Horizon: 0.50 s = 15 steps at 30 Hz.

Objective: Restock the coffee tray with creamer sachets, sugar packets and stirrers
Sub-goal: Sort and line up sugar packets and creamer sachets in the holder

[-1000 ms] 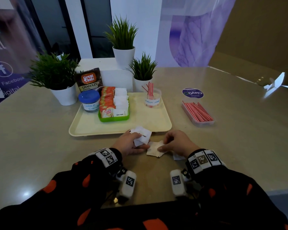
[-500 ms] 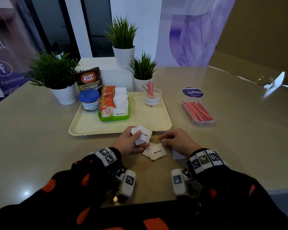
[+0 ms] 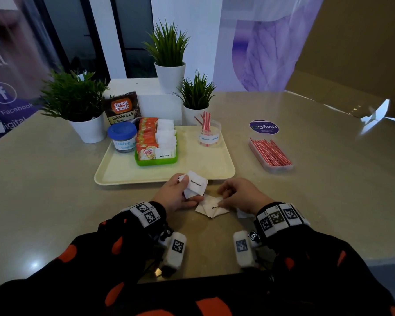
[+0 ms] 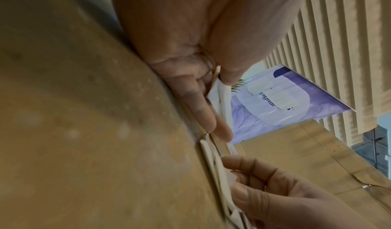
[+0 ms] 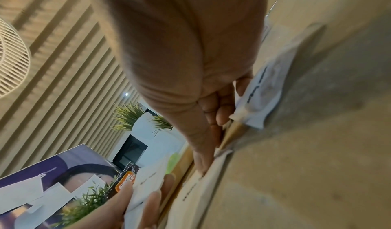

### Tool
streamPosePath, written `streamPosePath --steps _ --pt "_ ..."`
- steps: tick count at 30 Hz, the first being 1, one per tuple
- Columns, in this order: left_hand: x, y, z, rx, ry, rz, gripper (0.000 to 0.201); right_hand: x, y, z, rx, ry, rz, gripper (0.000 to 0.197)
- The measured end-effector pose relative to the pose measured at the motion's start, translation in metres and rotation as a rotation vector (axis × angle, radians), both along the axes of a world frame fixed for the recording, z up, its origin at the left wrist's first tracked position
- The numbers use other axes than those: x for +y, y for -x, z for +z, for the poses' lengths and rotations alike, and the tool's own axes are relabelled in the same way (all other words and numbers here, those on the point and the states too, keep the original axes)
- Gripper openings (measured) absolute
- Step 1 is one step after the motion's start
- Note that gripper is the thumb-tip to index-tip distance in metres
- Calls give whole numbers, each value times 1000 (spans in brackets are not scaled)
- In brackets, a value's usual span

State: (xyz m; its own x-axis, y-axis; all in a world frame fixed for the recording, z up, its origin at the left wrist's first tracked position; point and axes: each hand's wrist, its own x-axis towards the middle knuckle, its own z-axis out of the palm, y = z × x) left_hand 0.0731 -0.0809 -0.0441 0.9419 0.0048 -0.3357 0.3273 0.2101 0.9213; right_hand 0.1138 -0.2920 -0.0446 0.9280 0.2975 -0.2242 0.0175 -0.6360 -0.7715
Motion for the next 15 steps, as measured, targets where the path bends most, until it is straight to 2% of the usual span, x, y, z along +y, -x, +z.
streamPosePath --steps 3,8,9,12,15 --pt "0 1 1 8 4 5 16 0 -1 1 -17 10 -5 19" --pt "3 2 -3 -16 -16 -7 34 3 2 -2 -39 0 -72 12" --pt "3 1 -5 -20 -25 -10 34 4 3 -1 -28 4 -55 13" --pt "3 0 -7 -26 -38 -7 34 4 7 1 9 59 6 39" --pt "2 0 -7 -24 -26 -3 33 6 8 6 38 111 47 35"
